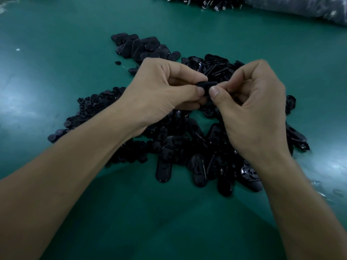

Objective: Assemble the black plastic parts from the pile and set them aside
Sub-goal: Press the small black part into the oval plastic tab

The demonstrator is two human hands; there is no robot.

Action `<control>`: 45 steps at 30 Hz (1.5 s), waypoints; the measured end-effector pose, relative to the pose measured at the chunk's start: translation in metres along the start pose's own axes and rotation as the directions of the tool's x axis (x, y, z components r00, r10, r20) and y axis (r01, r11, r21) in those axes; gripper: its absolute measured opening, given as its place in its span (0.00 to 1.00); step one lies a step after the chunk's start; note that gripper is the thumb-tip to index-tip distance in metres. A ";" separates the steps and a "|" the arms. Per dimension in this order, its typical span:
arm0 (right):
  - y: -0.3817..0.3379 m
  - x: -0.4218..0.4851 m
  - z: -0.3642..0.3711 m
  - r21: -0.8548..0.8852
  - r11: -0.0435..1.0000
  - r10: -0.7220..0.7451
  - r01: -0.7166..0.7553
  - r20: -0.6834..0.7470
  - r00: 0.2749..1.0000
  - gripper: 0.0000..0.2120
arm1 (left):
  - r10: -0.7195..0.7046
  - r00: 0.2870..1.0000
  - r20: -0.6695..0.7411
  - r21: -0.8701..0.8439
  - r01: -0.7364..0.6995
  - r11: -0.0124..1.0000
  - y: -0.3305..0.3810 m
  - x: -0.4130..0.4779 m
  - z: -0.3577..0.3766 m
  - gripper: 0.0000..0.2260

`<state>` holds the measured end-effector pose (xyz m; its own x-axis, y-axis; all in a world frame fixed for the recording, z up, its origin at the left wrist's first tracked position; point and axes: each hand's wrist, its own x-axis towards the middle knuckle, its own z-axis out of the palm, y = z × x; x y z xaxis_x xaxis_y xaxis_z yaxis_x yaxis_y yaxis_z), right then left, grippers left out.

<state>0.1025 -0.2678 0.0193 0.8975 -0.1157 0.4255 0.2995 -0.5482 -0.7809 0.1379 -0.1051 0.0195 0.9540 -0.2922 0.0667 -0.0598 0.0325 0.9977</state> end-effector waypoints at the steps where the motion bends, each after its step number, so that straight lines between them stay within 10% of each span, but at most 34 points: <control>1: 0.000 0.000 0.000 -0.002 1.000 0.005 -0.005 0.009 1.000 0.17 | 0.006 1.000 0.002 0.014 -0.006 1.000 0.000 0.000 -0.001 0.07; 25: -0.004 -0.006 0.007 -0.082 0.996 -0.017 0.027 0.114 0.993 0.13 | 0.276 0.959 -0.058 0.573 -0.194 0.797 -0.016 0.003 -0.002 0.06; 34: 0.011 0.003 0.001 -0.013 1.000 0.005 -0.004 0.121 0.993 0.09 | 0.041 0.999 0.030 0.171 -0.046 0.984 -0.007 0.004 -0.005 0.05; 45: 0.013 0.006 -0.005 0.231 0.967 0.065 -0.110 0.197 0.978 0.07 | -0.019 0.997 0.081 0.099 0.011 0.995 -0.003 0.003 -0.010 0.10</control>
<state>0.1106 -0.2795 0.0139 0.9611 0.0143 0.2758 0.2653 -0.3256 -0.9076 0.1439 -0.0970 0.0163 0.9280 -0.3694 0.0482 -0.0780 -0.0660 0.9948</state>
